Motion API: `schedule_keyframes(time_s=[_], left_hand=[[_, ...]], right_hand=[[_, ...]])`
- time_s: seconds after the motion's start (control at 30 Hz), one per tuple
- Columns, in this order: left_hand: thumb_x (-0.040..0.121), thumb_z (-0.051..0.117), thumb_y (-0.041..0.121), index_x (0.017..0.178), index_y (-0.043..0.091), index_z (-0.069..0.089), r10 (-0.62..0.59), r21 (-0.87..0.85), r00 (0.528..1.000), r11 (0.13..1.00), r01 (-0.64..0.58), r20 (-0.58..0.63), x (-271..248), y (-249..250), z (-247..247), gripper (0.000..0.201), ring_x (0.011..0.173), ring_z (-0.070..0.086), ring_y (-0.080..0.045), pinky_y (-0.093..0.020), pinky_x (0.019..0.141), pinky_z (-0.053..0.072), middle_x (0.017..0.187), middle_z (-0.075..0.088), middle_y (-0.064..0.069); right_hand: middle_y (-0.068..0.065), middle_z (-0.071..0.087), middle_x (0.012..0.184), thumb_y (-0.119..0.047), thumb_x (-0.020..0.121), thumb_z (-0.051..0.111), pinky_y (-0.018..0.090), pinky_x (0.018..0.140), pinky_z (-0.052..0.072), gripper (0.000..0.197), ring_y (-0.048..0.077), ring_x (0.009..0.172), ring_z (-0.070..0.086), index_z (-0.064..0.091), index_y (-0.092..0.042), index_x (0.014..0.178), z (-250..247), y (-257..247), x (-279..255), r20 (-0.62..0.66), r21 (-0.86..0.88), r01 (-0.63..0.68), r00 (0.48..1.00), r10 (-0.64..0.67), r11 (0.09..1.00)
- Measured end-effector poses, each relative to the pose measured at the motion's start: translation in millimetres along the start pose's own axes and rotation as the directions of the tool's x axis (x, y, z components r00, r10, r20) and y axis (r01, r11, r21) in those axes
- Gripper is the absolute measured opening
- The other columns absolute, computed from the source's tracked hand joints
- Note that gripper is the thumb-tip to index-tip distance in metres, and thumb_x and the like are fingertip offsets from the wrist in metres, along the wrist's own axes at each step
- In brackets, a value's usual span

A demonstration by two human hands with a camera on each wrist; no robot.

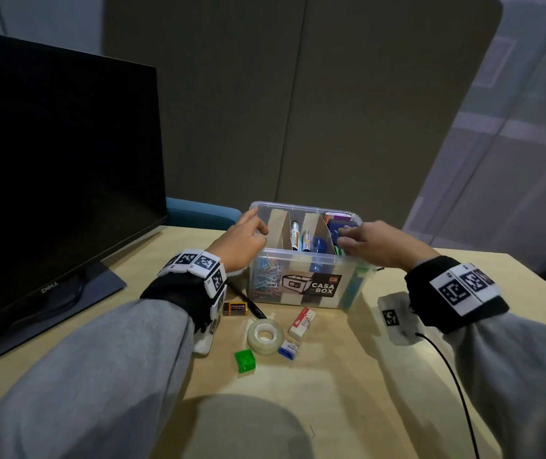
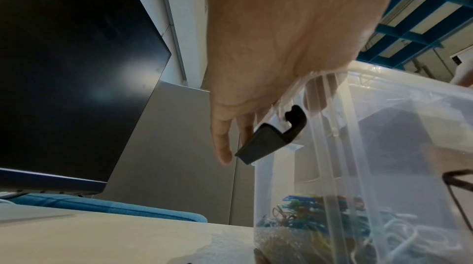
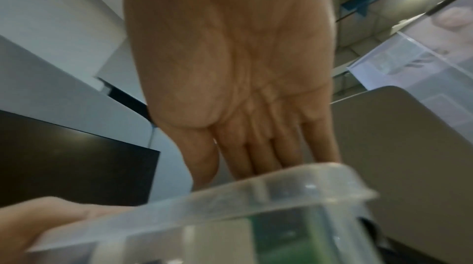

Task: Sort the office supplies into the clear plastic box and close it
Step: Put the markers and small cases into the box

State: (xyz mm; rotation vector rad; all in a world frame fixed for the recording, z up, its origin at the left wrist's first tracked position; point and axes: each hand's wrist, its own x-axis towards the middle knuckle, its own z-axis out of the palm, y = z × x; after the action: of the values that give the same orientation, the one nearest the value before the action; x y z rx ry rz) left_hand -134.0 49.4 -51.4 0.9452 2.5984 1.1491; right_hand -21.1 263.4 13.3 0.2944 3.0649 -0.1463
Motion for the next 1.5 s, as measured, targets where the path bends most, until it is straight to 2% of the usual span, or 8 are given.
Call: schedule_keyframes(time_s=[0.13,0.37,0.57,0.73,0.97,1.07,1.27,1.5], left_hand=[[0.099,0.039,0.017,0.119,0.019,0.053,0.009,0.004,1.000,1.000,-0.009,-0.009,1.0,-1.2,1.3,0.024,0.149,0.014,-0.017,-0.043,0.114,0.024,0.163,0.006,0.007],[0.100,0.039,0.017,0.118,0.018,0.053,0.015,0.020,1.000,1.000,-0.014,-0.015,-0.9,2.2,0.8,0.023,0.149,0.013,-0.016,-0.042,0.114,0.024,0.163,0.006,0.007],[0.100,0.039,0.016,0.119,0.015,0.053,0.000,0.029,1.000,1.000,0.000,-0.011,-3.5,6.2,-0.7,0.024,0.146,0.020,-0.018,-0.039,0.111,0.027,0.163,0.008,0.006],[0.099,0.040,0.018,0.117,0.020,0.053,-0.012,0.043,1.000,0.999,0.012,0.007,-1.4,3.9,-1.9,0.022,0.148,0.017,-0.019,-0.045,0.114,0.025,0.163,0.006,0.007],[0.099,0.041,0.018,0.117,0.019,0.054,-0.013,0.040,1.000,0.999,0.013,0.000,-2.2,4.6,-1.6,0.022,0.149,0.014,-0.019,-0.046,0.116,0.024,0.163,0.006,0.006],[0.100,0.041,0.017,0.118,0.016,0.054,-0.007,0.028,1.000,1.000,0.007,-0.012,-2.6,5.4,-1.0,0.023,0.148,0.017,-0.017,-0.040,0.111,0.027,0.163,0.009,0.006],[0.099,0.041,0.018,0.120,0.017,0.054,-0.006,0.050,1.000,0.999,0.007,-0.011,-3.0,3.9,-1.9,0.024,0.149,0.014,-0.017,-0.044,0.115,0.022,0.163,0.008,0.005],[0.099,0.040,0.016,0.121,0.015,0.054,-0.002,0.049,1.000,0.999,0.002,-0.011,-2.9,4.7,-2.0,0.026,0.149,0.012,-0.017,-0.042,0.115,0.021,0.163,0.008,0.004]], right_hand=[[0.007,0.040,0.152,-0.045,0.104,0.030,0.040,0.106,0.040,0.050,0.023,0.132,0.046,0.043,-0.017,0.143,7.2,-14.4,-5.1,0.040,-0.130,-0.012,0.999,0.017,0.991],[0.006,0.043,0.149,-0.041,0.105,0.025,0.038,0.103,0.041,0.048,0.023,0.131,0.046,0.042,-0.018,0.144,15.4,-14.9,-6.1,0.009,-0.178,-0.028,1.000,0.030,0.984],[0.007,0.020,0.161,-0.041,0.106,0.024,0.038,0.114,0.028,0.054,0.023,0.146,0.023,0.023,-0.015,0.153,20.4,-11.3,-10.4,0.020,-0.043,-0.035,0.999,0.036,0.998],[0.010,0.055,0.137,-0.034,0.102,0.042,0.035,0.096,0.049,0.050,0.022,0.119,0.056,0.032,-0.016,0.148,18.2,-3.4,-11.9,-0.107,0.094,-0.025,0.994,0.035,0.995],[0.005,0.065,0.120,-0.003,0.095,0.050,0.031,0.096,0.050,0.033,0.017,0.107,0.061,0.059,-0.012,0.126,19.4,15.7,-19.3,-0.445,0.258,0.111,0.895,0.016,0.960],[-0.004,0.063,0.093,-0.004,0.091,0.059,0.017,0.075,0.048,0.016,0.001,0.079,0.057,0.067,-0.012,0.102,27.5,5.8,-30.5,-0.540,0.233,0.275,0.834,-0.111,0.933],[-0.005,0.072,0.099,-0.010,0.088,0.065,0.011,0.072,0.044,0.017,0.002,0.080,0.060,0.075,-0.017,0.099,59.7,-24.6,-34.3,-0.047,0.032,0.454,0.891,-0.452,0.891],[-0.002,0.062,0.094,-0.040,0.086,0.068,0.024,0.061,0.040,0.022,0.014,0.079,0.057,0.066,-0.020,0.094,92.5,-60.6,-34.1,0.214,-0.133,0.511,0.852,-0.478,0.849]])
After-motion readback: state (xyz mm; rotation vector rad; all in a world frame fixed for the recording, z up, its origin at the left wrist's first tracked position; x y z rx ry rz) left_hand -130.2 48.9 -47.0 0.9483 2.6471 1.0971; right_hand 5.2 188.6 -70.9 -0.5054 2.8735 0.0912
